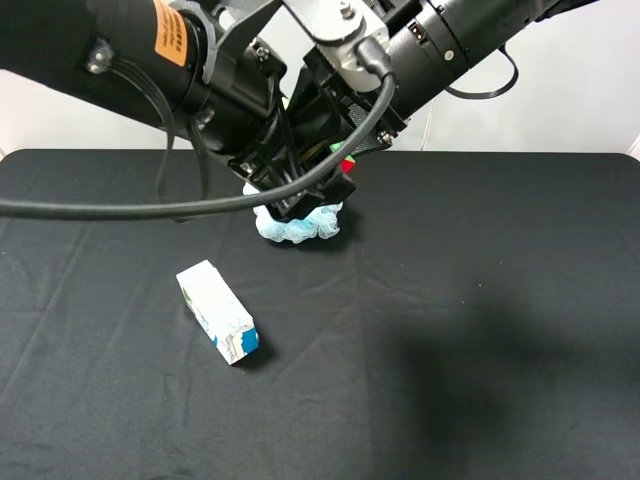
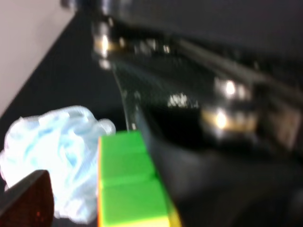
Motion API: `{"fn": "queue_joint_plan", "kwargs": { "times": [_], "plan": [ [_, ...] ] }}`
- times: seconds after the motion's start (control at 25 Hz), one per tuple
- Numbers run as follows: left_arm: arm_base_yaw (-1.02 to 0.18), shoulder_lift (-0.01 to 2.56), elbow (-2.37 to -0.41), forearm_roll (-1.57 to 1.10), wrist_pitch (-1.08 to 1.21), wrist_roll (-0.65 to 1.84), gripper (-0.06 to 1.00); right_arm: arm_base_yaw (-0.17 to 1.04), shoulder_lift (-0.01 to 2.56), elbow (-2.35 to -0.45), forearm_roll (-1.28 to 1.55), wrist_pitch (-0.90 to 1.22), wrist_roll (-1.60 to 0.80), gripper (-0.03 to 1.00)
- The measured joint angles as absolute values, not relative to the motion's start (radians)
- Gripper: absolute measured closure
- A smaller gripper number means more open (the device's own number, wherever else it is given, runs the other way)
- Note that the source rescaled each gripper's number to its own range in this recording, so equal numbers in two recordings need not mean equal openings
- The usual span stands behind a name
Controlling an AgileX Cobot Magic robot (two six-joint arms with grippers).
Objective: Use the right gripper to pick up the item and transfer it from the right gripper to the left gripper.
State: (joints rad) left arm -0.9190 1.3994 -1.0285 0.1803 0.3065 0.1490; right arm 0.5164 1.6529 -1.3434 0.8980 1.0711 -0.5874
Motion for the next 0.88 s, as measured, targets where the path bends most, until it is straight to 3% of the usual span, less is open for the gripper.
{"fn": "queue_joint_plan", "kwargs": {
  "times": [0.36, 0.68, 0.76, 0.8, 0.88],
  "plan": [
    [-0.919, 1.395, -1.034, 0.179, 0.401, 0.124, 0.15, 0.516, 1.653, -1.343, 0.878, 1.067, -0.587, 0.96],
    [-0.919, 1.395, -1.034, 0.179, 0.402, 0.124, 0.36, 0.516, 1.653, -1.343, 0.877, 1.065, -0.587, 0.96],
    [-0.919, 1.395, -1.034, 0.179, 0.403, 0.123, 0.57, 0.516, 1.653, -1.343, 0.877, 1.061, -0.587, 0.96],
    [-0.919, 1.395, -1.034, 0.176, 0.405, 0.121, 0.82, 0.516, 1.653, -1.343, 0.881, 1.054, -0.581, 0.95],
    [-0.919, 1.394, -1.034, 0.177, 0.410, 0.121, 0.87, 0.516, 1.653, -1.343, 0.882, 1.053, -0.580, 0.95]
  ]
}}
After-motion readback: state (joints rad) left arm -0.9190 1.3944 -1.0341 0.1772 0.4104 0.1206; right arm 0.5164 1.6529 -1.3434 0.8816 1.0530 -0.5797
